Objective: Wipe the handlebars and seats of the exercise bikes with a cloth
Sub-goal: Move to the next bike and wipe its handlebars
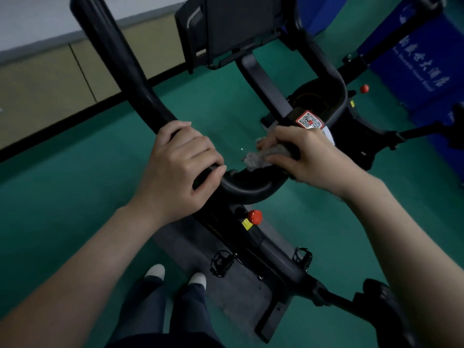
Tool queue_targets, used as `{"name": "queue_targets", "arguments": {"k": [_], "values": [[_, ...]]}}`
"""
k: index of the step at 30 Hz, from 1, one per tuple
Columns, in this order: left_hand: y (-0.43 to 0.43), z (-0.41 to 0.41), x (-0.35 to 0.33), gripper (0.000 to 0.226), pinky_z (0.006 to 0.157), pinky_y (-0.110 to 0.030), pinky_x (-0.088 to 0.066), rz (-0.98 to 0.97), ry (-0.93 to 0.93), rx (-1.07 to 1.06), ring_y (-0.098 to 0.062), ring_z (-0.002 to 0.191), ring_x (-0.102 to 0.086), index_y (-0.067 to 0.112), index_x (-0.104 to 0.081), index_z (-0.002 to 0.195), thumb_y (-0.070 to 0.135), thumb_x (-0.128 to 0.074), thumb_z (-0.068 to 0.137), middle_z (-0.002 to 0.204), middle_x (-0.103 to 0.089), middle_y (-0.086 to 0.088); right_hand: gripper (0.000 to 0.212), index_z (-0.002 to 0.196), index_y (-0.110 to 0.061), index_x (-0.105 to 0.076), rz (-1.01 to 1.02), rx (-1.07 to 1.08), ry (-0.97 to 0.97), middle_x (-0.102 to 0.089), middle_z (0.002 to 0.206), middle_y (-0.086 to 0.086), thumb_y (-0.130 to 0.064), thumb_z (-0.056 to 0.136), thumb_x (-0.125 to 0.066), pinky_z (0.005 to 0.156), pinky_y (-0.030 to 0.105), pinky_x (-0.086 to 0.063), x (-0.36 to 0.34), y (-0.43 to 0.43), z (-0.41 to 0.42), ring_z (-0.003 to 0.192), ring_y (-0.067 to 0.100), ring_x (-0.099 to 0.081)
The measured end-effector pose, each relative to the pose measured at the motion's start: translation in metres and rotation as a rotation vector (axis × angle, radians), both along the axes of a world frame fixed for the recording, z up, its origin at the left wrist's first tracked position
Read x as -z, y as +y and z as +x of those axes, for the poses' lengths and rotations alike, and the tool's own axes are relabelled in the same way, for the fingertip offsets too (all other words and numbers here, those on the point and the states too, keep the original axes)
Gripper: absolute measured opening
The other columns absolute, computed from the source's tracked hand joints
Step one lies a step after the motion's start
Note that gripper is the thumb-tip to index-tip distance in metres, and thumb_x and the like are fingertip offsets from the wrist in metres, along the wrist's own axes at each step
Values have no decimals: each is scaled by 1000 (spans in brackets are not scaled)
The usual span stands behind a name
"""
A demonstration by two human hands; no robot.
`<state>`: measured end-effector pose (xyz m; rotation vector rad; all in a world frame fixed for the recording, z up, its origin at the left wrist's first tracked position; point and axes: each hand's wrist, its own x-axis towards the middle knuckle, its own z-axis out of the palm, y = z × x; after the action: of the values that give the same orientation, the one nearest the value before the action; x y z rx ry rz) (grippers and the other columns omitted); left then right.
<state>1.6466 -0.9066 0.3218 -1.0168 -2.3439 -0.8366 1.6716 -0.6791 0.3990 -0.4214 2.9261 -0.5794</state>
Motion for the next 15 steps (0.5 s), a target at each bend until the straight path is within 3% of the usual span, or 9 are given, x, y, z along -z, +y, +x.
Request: {"name": "queue_targets", "arguments": {"k": [7, 12, 15], "values": [[3, 2, 0, 26, 106, -31, -24, 25, -11, -32, -21, 81, -55, 14, -66, 74, 26, -50, 90, 76, -61, 2, 15, 98, -7, -67, 185, -167, -7, -70, 92, 7, -19, 89, -65, 82, 39, -46, -5, 6, -19, 89, 24, -64], [4, 3, -1, 26, 106, -32, -23, 30, -27, -41, -19, 82, -54, 14, -66, 73, 27, -50, 90, 76, -62, 3, 14, 99, -8, -69, 13, -200, -143, -73, 94, 2, -16, 87, -68, 80, 31, -50, -5, -13, -13, 88, 15, -67], [4, 3, -1, 25, 106, -32, -23, 31, -35, -34, -19, 83, -54, 15, -66, 74, 27, -51, 89, 77, -62, 4, 14, 99, -10, -69, 32, -241, -178, -73, 91, 0, -18, 87, -68, 77, 24, -49, -7, -16, -14, 85, 12, -67]]}}
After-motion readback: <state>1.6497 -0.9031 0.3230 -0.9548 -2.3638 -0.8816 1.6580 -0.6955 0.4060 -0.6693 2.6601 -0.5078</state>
